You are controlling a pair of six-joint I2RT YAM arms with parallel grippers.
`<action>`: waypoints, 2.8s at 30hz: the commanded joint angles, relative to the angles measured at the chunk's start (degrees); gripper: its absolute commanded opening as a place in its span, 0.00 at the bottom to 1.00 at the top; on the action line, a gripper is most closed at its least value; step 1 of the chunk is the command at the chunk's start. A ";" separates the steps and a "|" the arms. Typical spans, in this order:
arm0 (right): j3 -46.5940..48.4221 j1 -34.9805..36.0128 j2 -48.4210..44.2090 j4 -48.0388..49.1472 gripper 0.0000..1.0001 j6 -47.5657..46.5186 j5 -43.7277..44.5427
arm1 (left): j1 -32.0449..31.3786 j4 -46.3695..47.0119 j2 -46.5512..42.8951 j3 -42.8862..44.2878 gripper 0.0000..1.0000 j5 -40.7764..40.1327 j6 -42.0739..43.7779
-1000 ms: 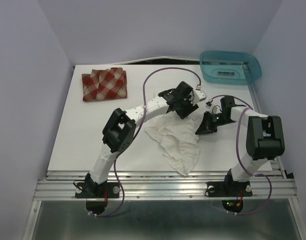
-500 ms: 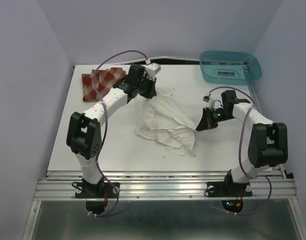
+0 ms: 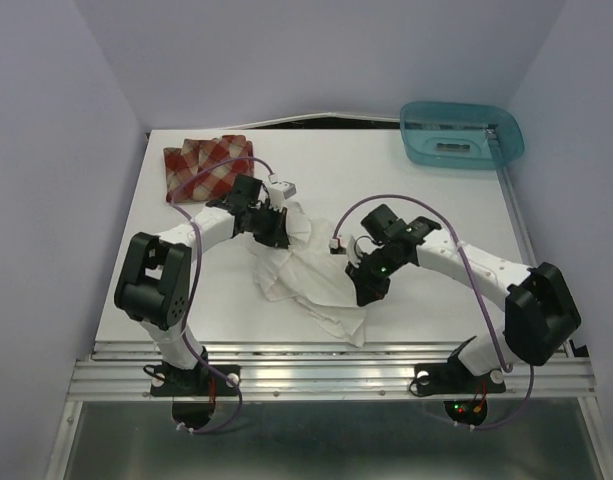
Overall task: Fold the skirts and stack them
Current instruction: Flatten the skirt out
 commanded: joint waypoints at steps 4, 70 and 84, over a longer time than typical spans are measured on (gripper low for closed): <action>-0.50 5.53 5.67 -0.03 0.05 -2.37 8.25 | 5.26 -7.12 0.72 -0.78 0.00 -3.94 8.29; 29.92 5.80 34.95 22.65 0.01 4.49 4.56 | 13.78 -7.74 -0.77 -2.81 0.00 1.59 17.35; 27.47 6.32 17.11 13.07 0.01 3.70 2.46 | 32.59 -24.96 -9.30 -1.93 0.09 -2.98 27.35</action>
